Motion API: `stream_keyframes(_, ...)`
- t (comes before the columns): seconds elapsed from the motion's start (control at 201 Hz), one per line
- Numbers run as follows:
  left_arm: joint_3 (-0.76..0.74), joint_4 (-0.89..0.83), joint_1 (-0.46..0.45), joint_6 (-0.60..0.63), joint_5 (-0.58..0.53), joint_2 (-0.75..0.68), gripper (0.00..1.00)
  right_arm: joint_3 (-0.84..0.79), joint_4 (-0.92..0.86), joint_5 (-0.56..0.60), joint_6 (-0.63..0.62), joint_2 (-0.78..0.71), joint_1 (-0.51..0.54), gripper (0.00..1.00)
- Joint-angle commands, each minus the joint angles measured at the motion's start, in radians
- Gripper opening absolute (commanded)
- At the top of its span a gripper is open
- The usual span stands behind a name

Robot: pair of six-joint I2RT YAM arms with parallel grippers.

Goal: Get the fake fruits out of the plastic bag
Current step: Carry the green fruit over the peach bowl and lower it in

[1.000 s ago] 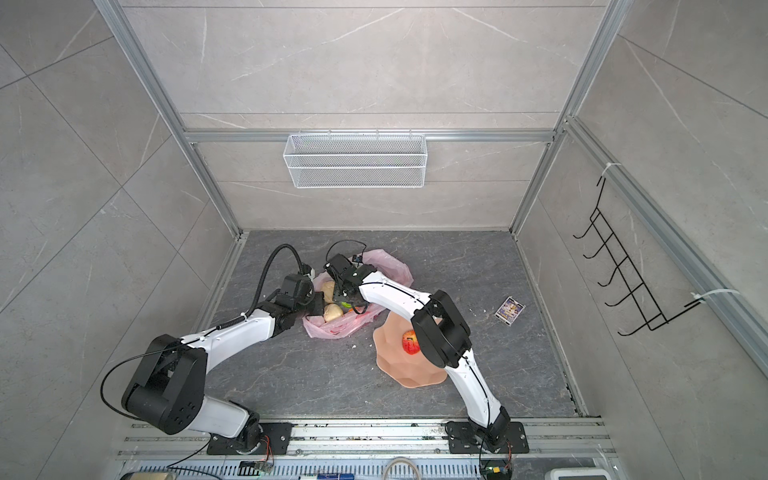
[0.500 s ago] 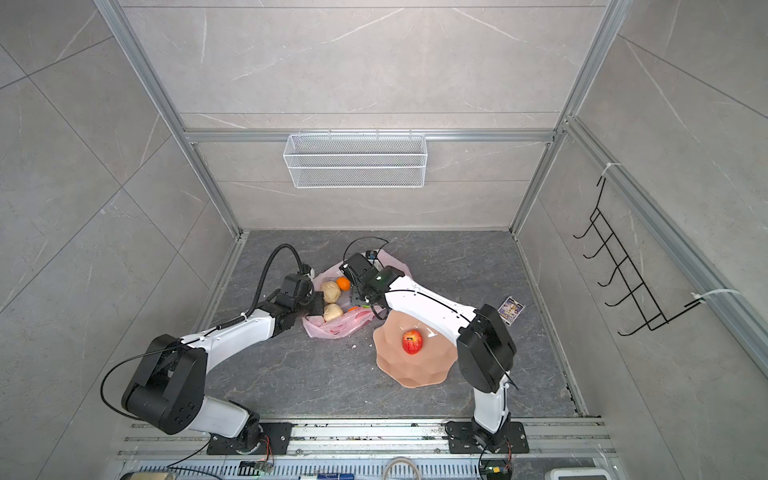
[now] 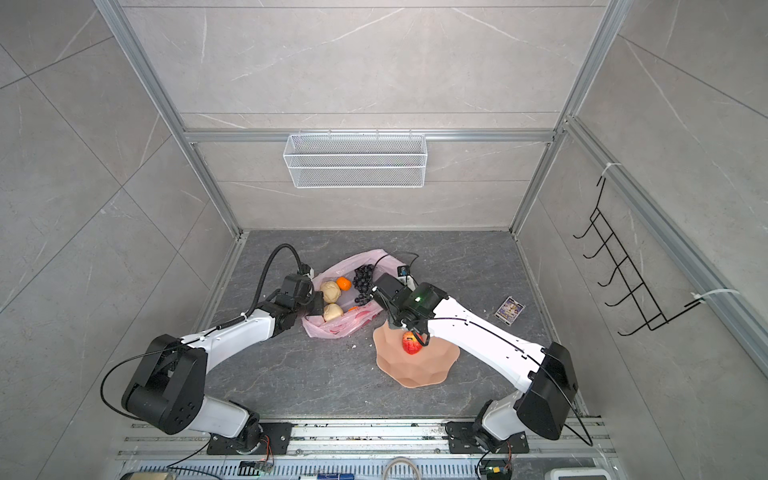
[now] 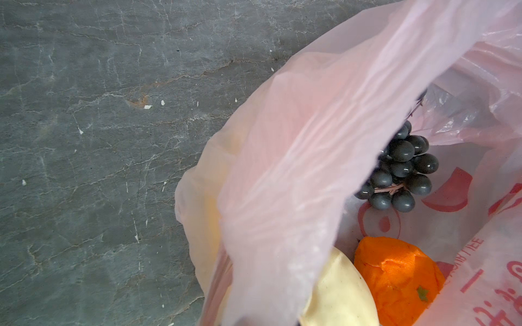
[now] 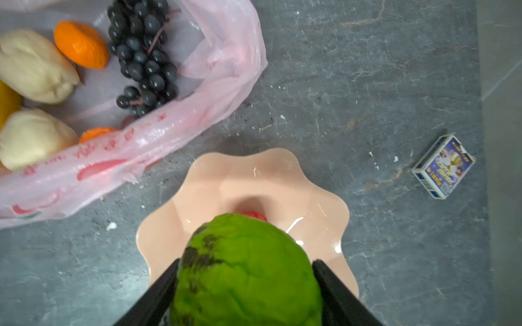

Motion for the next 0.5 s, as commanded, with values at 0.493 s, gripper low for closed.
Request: stream_keyframes(0.493,0.000,0.022,-0.001,0.011,-0.008,-0.004,0.00,-0.174,-0.302,0.089,0.166,0.088,0.115,0.71)
